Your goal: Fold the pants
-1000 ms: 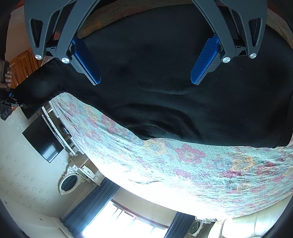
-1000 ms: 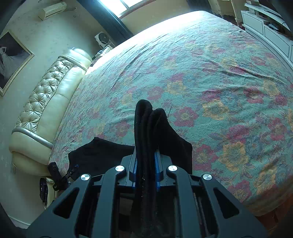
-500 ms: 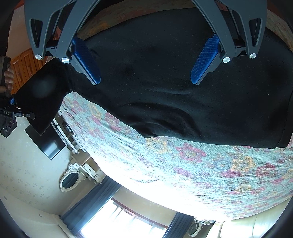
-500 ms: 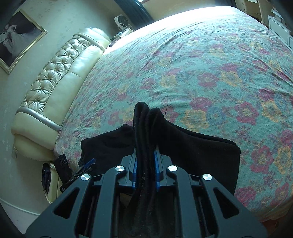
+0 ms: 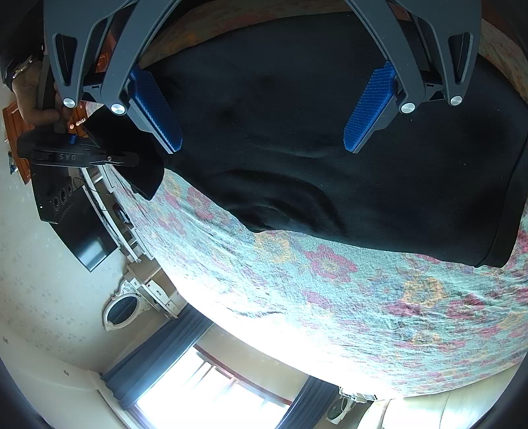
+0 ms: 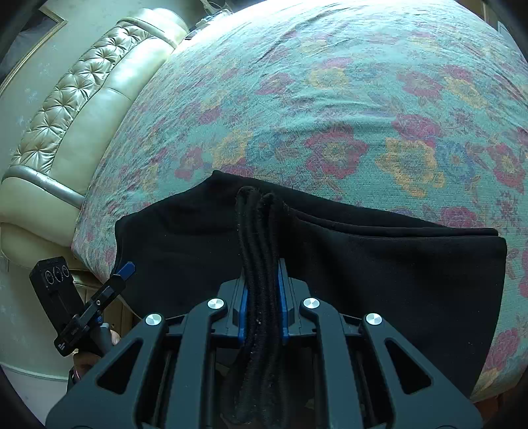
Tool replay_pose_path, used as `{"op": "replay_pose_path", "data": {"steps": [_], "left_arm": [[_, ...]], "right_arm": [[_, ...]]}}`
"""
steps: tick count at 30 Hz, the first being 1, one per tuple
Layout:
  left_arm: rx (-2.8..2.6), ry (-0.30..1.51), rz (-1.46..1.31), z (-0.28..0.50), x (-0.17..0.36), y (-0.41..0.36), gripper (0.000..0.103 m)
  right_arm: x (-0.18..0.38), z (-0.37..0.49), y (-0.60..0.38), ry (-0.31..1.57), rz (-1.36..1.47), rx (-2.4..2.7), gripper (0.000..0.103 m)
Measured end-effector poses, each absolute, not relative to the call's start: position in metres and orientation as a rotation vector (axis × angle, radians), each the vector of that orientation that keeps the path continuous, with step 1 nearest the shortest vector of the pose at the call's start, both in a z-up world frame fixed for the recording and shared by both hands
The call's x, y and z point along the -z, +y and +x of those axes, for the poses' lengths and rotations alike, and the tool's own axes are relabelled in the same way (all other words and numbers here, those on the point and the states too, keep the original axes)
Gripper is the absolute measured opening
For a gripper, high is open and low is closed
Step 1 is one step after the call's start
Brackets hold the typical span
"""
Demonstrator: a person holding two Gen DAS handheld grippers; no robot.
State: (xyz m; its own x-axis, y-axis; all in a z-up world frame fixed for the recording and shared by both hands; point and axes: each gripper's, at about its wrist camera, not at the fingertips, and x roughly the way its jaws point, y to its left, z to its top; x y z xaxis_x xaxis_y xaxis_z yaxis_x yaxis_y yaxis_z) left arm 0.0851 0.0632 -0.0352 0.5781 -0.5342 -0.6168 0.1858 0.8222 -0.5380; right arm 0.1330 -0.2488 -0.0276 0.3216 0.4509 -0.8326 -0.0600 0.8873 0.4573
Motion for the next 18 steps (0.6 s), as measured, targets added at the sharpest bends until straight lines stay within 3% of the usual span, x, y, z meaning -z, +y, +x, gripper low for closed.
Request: {"op": "replay_pose_path", "data": {"steps": [18], "left_arm": [[0.450,0.870,-0.425,0.081,0.038,0.054,0.098]], "right_arm": [[0.063,0.148,-0.201,1.223,0.401,-0.346,0.015]]}}
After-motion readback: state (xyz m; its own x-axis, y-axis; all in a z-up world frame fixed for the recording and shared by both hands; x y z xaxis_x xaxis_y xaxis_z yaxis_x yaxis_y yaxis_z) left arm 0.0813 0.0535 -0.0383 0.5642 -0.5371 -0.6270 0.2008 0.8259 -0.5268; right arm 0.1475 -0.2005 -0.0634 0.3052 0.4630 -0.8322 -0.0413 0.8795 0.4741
